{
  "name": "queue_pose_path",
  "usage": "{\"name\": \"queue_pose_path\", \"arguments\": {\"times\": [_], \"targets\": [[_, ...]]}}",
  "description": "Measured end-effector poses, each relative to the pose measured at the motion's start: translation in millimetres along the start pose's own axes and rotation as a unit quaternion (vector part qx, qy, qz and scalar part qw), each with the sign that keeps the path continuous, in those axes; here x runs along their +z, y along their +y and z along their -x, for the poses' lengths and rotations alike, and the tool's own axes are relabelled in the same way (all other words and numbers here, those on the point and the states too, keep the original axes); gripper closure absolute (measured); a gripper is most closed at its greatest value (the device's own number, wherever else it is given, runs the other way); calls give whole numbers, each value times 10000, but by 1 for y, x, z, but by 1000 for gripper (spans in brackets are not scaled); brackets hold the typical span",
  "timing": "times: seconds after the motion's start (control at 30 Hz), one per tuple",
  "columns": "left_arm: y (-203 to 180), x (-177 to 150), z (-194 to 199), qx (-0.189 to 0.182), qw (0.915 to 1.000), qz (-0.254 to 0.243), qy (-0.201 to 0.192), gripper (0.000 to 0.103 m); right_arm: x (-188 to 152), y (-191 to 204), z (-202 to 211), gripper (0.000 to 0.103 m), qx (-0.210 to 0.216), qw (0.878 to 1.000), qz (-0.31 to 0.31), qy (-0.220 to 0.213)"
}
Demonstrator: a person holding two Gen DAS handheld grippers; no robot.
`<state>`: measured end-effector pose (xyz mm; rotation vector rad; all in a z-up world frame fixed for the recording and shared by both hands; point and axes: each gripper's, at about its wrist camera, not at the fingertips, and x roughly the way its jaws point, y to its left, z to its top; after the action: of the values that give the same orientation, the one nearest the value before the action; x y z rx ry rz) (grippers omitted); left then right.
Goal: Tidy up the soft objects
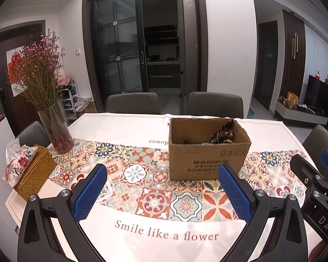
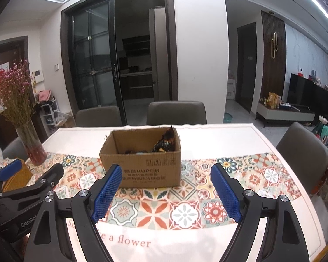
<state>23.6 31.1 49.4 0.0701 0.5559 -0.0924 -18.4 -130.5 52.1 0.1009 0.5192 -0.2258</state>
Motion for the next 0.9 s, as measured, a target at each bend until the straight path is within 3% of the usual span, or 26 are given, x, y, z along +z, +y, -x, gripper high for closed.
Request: {"name": "queue_pose_path", "arguments": {"times": [0.6, 0.9], "targets": [[-13, -48, -4, -76, 9983, -336, 465, 0, -52, -14, -7, 19, 73, 9981, -168, 584], [-15, -56, -6, -51, 9978, -371, 554, 0, -66, -15, -9, 19, 149, 9967, -216, 767]]}}
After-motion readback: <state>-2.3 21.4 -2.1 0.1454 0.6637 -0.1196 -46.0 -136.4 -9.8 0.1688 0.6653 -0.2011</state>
